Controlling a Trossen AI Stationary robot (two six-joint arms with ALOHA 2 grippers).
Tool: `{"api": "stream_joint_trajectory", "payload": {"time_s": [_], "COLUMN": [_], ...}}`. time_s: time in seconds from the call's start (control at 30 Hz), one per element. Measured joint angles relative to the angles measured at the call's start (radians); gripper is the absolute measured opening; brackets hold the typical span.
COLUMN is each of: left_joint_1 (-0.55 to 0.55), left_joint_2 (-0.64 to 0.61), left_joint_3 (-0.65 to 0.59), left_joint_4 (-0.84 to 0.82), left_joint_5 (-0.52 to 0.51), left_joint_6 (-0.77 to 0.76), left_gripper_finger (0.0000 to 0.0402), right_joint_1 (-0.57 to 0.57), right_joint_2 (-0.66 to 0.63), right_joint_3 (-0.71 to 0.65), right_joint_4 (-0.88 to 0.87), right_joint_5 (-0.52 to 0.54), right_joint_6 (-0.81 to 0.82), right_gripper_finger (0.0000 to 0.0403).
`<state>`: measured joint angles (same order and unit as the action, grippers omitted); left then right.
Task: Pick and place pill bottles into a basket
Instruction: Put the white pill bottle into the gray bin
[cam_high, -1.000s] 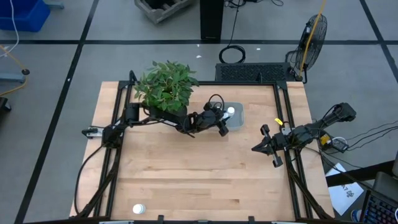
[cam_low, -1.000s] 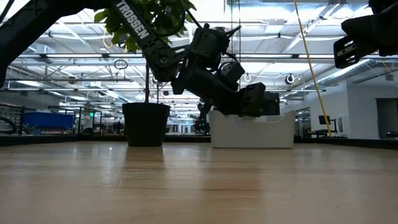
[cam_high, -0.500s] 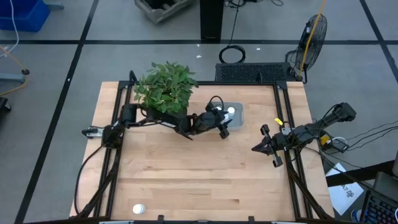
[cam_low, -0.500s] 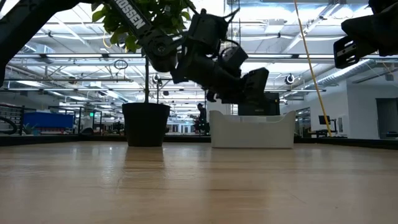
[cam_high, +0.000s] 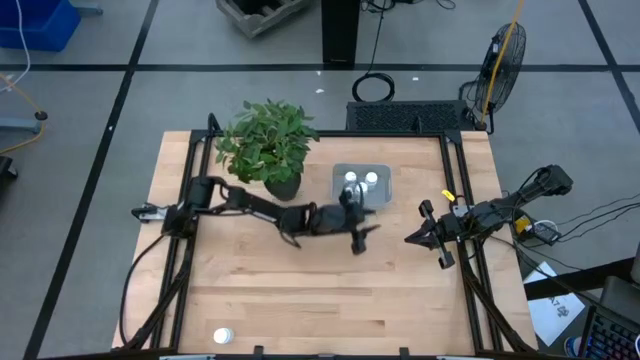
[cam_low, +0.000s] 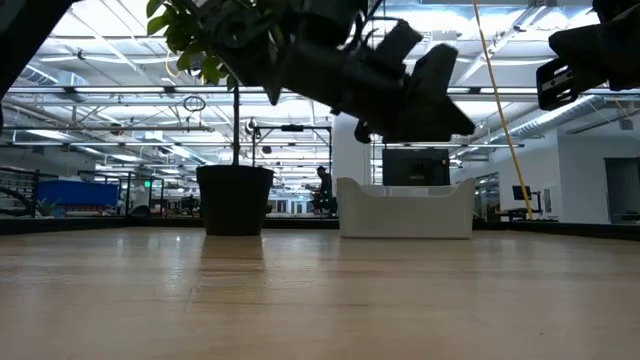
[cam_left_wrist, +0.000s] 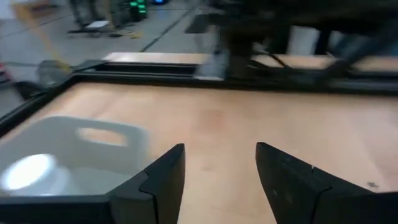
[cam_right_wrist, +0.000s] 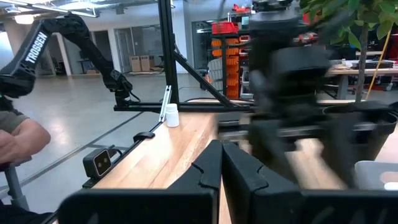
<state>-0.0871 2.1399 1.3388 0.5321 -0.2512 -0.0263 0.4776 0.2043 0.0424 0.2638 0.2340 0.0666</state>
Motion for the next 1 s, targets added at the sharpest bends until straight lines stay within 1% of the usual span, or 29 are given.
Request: {"api": "stream_joint_trajectory", "payload": {"time_s": [0.1, 0.17, 0.23, 0.27, 0.33, 0.4, 0.5, 0.6, 0.7, 0.77, 0.87, 0.93, 1.0], "left_joint_1": [-0.068, -0.113, -0.159, -0.180, -0.227, -0.269, -0.338, -0.405, -0.477, -0.523, -0.567, -0.601, -0.628], "left_joint_2": [-0.013, -0.027, -0.056, -0.060, -0.096, -0.122, -0.208, -0.307, -0.414, -0.484, -0.572, -0.632, -0.672], "left_joint_3": [0.000, 0.000, -0.021, -0.025, -0.068, -0.106, -0.201, -0.301, -0.390, -0.439, -0.454, -0.447, -0.436], "left_joint_4": [-0.044, -0.075, -0.141, -0.143, -0.193, -0.192, -0.276, -0.331, -0.352, -0.437, -0.594, -0.696, -0.799], "left_joint_5": [0.008, 0.057, 0.099, 0.113, 0.104, 0.081, 0.028, 0.020, 0.013, 0.048, 0.077, 0.039, 0.025], "left_joint_6": [0.034, 0.039, 0.047, 0.048, 0.048, 0.047, 0.003, -0.078, -0.212, -0.313, -0.501, -0.616, -0.727], "left_gripper_finger": [0.0187, 0.0179, 0.0169, 0.0165, 0.0154, 0.0145, 0.0134, 0.0134, 0.0150, 0.0163, 0.0176, 0.0185, 0.0198], "right_joint_1": [0.000, 0.000, 0.000, 0.000, 0.000, 0.000, 0.000, 0.000, 0.000, 0.000, 0.000, 0.000, 0.000], "right_joint_2": [0.000, 0.000, 0.000, 0.000, 0.003, 0.007, 0.015, 0.019, 0.022, 0.026, 0.031, 0.033, 0.034], "right_joint_3": [0.000, 0.000, 0.000, 0.000, 0.000, 0.000, 0.000, 0.000, 0.000, 0.000, 0.000, 0.000, 0.000], "right_joint_4": [0.000, 0.000, -0.001, -0.001, 0.001, 0.007, 0.011, 0.007, 0.007, 0.008, 0.009, 0.008, 0.008], "right_joint_5": [0.000, 0.000, 0.000, 0.000, 0.000, 0.000, 0.001, 0.000, 0.000, 0.000, 0.001, -0.001, 0.001], "right_joint_6": [0.000, 0.000, 0.000, 0.000, 0.000, 0.000, 0.000, 0.000, 0.000, 0.000, 0.000, 0.000, 0.000], "right_gripper_finger": [0.0004, 0.0004, 0.0004, 0.0004, 0.0004, 0.0004, 0.0004, 0.0004, 0.0004, 0.0004, 0.0004, 0.0004, 0.0004]}}
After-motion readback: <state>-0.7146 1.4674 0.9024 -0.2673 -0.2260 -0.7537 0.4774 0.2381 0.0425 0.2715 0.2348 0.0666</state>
